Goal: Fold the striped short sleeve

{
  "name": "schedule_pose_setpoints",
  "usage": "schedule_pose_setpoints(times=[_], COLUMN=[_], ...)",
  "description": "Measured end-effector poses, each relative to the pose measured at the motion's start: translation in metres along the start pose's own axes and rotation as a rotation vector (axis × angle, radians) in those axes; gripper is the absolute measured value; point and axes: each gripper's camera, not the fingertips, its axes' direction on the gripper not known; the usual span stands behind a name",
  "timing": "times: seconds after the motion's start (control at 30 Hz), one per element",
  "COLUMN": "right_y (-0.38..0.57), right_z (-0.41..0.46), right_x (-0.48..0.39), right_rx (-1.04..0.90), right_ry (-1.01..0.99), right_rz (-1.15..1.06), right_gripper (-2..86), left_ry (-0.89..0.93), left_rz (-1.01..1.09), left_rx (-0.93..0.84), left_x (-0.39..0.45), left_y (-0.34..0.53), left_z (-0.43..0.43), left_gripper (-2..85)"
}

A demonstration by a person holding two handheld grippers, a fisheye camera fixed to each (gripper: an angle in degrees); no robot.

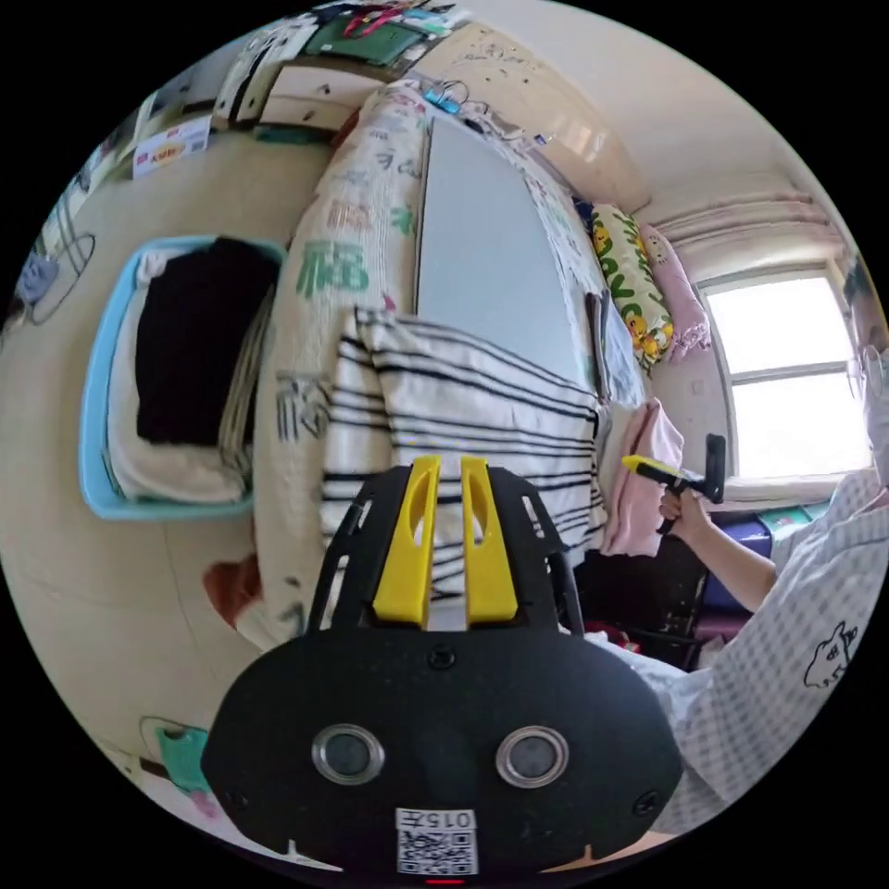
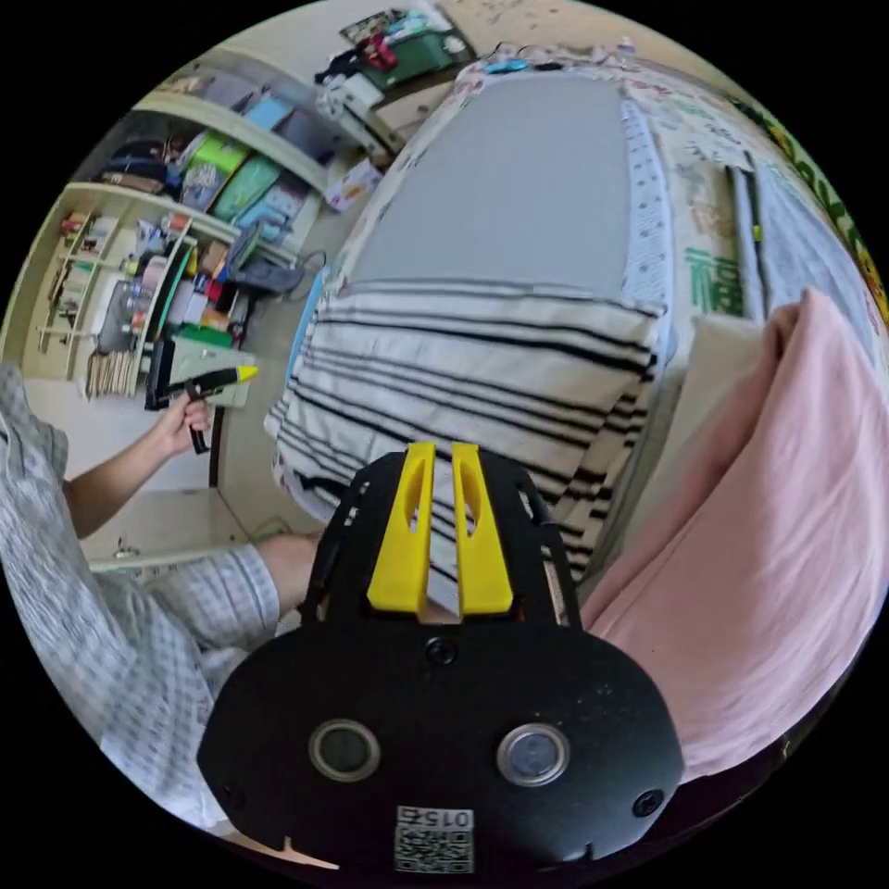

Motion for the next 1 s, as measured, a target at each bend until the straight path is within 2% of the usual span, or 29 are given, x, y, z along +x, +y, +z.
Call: schedule_pose_setpoints(times=[0.07,0.2,0.37,0.47,0.63,0.73,0.83,1.0], right_y=[0.000,-0.023,-0.060,-0.076,-0.092,-0.101,-0.106,-0.110], right_z=[0.005,0.005,-0.011,-0.027,-0.049,-0.062,-0.072,-0.083], right_x=[-0.026,-0.090,-0.126,-0.141,-0.167,-0.176,-0.186,-0.194], right_rx=[-0.069,-0.184,-0.226,-0.229,-0.248,-0.247,-0.253,-0.268], right_ry=[0.019,0.126,0.148,0.152,0.184,0.198,0.241,0.299], right_rz=[-0.034,-0.239,-0.318,-0.326,-0.358,-0.351,-0.366,-0.398], right_gripper=[5.1,6.2,7.6,7.7,7.7,7.2,6.8,6.8], left_ry=[0.042,0.081,0.079,-0.012,-0.258,-0.337,-0.373,-0.396], left_rz=[-0.113,-0.289,-0.267,-0.058,0.454,0.651,0.750,0.787], left_rx=[-0.008,-0.045,-0.106,-0.175,-0.321,-0.385,-0.457,-0.522], left_x=[-0.001,0.003,0.021,0.050,0.109,0.125,0.126,0.119], left_y=[0.030,0.075,0.090,0.087,0.095,0.108,0.123,0.142], left_z=[0.008,0.023,0.031,0.031,0.045,0.058,0.073,0.091], left_gripper=[2.7,4.1,5.0,5.5,7.4,7.9,7.9,7.8])
